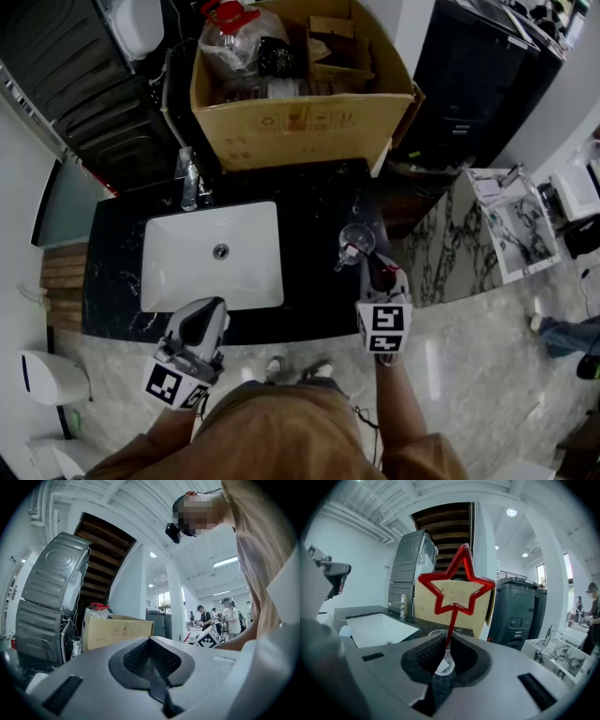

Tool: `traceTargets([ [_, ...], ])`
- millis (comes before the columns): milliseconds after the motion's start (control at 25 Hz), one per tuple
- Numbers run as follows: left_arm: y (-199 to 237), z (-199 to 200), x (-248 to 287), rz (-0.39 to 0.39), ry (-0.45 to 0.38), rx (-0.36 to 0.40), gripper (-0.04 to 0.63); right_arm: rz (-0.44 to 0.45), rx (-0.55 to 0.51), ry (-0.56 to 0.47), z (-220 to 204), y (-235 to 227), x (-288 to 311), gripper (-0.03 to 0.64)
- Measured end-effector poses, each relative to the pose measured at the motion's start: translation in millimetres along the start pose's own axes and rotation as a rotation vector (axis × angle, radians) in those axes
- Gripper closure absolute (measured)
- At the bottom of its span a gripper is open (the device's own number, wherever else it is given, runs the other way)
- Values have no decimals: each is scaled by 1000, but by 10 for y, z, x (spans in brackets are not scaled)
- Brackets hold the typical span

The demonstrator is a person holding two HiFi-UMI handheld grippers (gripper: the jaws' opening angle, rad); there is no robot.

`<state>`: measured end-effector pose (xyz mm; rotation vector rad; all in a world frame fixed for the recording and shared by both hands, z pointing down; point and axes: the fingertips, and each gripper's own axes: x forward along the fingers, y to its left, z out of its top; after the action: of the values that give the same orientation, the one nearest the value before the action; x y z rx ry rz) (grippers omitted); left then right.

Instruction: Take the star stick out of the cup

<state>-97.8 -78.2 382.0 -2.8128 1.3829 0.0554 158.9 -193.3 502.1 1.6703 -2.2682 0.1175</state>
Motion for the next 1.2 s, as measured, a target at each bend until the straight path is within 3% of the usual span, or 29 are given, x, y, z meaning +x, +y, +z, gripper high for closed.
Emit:
traceTargets([
  [640, 3, 0, 2, 8, 2, 1, 594, 10, 17, -17, 2, 8, 10, 595],
  [800, -6, -21, 9, 6, 7, -1, 594, 5, 29, -12, -67, 8, 12, 549],
  [1200, 6, -27, 10, 3, 9, -1, 594, -18, 44, -28, -91, -24, 8, 603],
])
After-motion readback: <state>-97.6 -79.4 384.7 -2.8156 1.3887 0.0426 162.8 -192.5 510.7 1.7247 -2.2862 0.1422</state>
